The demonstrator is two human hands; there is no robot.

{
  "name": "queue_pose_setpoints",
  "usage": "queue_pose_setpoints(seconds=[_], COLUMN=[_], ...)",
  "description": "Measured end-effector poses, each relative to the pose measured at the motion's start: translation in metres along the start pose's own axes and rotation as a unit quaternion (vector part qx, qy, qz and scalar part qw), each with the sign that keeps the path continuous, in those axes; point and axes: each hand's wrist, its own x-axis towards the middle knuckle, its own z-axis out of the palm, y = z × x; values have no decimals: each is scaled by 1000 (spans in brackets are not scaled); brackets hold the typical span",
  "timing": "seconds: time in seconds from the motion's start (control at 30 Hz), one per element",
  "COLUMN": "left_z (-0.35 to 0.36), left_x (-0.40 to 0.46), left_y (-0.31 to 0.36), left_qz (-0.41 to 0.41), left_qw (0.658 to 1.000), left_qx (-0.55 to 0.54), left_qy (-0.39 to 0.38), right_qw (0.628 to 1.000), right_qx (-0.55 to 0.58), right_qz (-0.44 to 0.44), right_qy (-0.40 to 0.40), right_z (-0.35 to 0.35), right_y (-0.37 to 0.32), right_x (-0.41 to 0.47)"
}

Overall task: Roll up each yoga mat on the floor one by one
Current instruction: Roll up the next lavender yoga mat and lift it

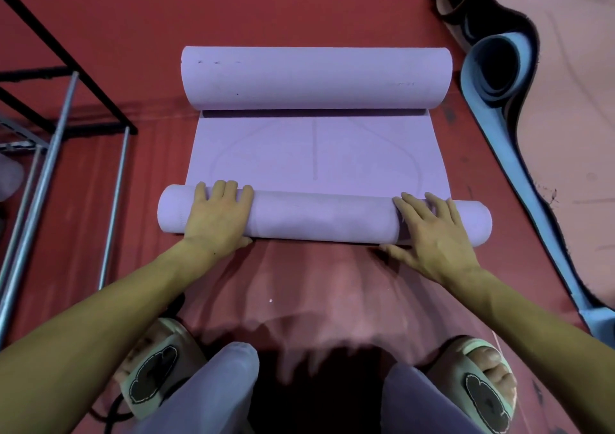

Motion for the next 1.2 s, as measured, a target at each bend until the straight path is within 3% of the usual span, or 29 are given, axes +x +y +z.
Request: queue_pose_setpoints(seconds=[0.1,0.2,0.5,0.7,0.87,1.0,1.2], left_z=[2,2,-13,-16,-25,-24,-34], left_x=[3,6,3,-15,-20,-32,-26], left_y=[-2,-7,-11,-10,18,4,1], left_qz=[-6,0,24,37,-63,60,60], left_qw=[1000,999,995,983,945,951,942], left_qx=[-13,-31,-63,-72,-19,-76,-115], left_qy=[8,11,-78,-166,-321,-293,-310], right_qw=[998,994,986,970,951,936,920], right_qx=[-46,-95,-92,-73,-61,-42,-3], right_qz=[-4,-15,-29,-45,-43,-44,-42], right_qy=[-52,-49,-138,-225,-301,-347,-390], right_z=[-2,-8,-26,-35,-49,-52,-52], right_y=[3,5,10,7,-3,-4,2], right_x=[4,15,18,3,-3,-5,7])
